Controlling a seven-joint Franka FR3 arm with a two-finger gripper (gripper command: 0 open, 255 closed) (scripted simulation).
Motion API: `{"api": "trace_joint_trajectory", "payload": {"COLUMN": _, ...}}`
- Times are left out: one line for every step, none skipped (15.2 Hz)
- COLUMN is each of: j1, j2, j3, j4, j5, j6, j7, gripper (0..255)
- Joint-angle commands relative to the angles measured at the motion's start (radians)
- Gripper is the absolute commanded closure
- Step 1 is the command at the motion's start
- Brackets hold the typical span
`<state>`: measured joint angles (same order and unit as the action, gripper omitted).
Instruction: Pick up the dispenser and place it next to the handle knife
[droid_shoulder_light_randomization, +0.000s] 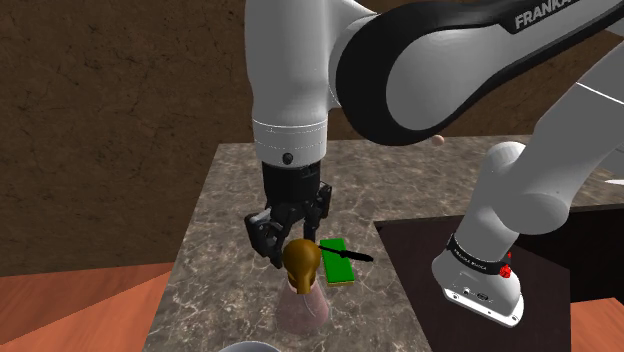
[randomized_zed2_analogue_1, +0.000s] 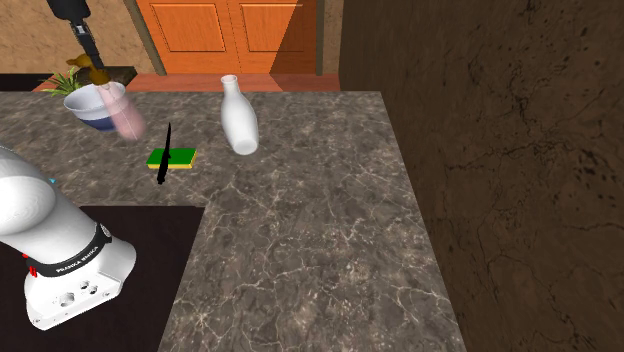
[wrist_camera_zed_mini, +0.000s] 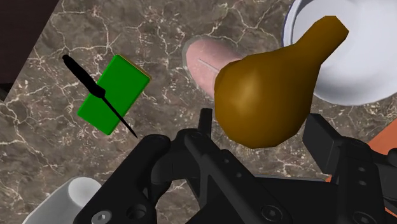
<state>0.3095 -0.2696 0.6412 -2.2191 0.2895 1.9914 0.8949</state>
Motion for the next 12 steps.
{"api": "trace_joint_trajectory", "payload": {"j1": 0.000, "j2": -0.001, "j3": 0.000, "j4": -0.002, "j5": 0.001, "j6": 0.002, "j7": -0.001, "gripper": 255}}
{"api": "trace_joint_trajectory", "payload": {"j1": 0.000, "j2": -0.001, "j3": 0.000, "j4": -0.002, "j5": 0.001, "j6": 0.002, "j7": -0.001, "gripper": 255}}
{"api": "trace_joint_trajectory", "payload": {"j1": 0.000, "j2": -0.001, "j3": 0.000, "j4": -0.002, "j5": 0.001, "j6": 0.002, "j7": -0.001, "gripper": 255}}
{"api": "trace_joint_trajectory", "payload": {"j1": 0.000, "j2": -0.001, "j3": 0.000, "j4": -0.002, "j5": 0.001, "j6": 0.002, "j7": -0.001, "gripper": 255}}
{"api": "trace_joint_trajectory", "payload": {"j1": 0.000, "j2": -0.001, "j3": 0.000, "j4": -0.002, "j5": 0.001, "j6": 0.002, "j7": -0.001, "gripper": 255}}
{"api": "trace_joint_trajectory", "payload": {"j1": 0.000, "j2": -0.001, "j3": 0.000, "j4": -0.002, "j5": 0.001, "j6": 0.002, "j7": -0.001, "gripper": 0}}
{"api": "trace_joint_trajectory", "payload": {"j1": 0.000, "j2": -0.001, "j3": 0.000, "j4": -0.002, "j5": 0.001, "j6": 0.002, "j7": -0.001, "gripper": 0}}
{"api": "trace_joint_trajectory", "payload": {"j1": 0.000, "j2": -0.001, "j3": 0.000, "j4": -0.002, "j5": 0.001, "j6": 0.002, "j7": -0.001, "gripper": 0}}
{"api": "trace_joint_trajectory", "payload": {"j1": 0.000, "j2": -0.001, "j3": 0.000, "j4": -0.002, "j5": 0.001, "j6": 0.002, "j7": -0.001, "gripper": 0}}
{"api": "trace_joint_trajectory", "payload": {"j1": 0.000, "j2": -0.001, "j3": 0.000, "j4": -0.002, "j5": 0.001, "j6": 0.002, "j7": -0.001, "gripper": 0}}
{"api": "trace_joint_trajectory", "payload": {"j1": 0.000, "j2": -0.001, "j3": 0.000, "j4": -0.002, "j5": 0.001, "j6": 0.002, "j7": -0.001, "gripper": 0}}
{"api": "trace_joint_trajectory", "payload": {"j1": -0.001, "j2": -0.011, "j3": -0.008, "j4": 0.022, "j5": 0.001, "j6": -0.033, "j7": -0.003, "gripper": 0}}
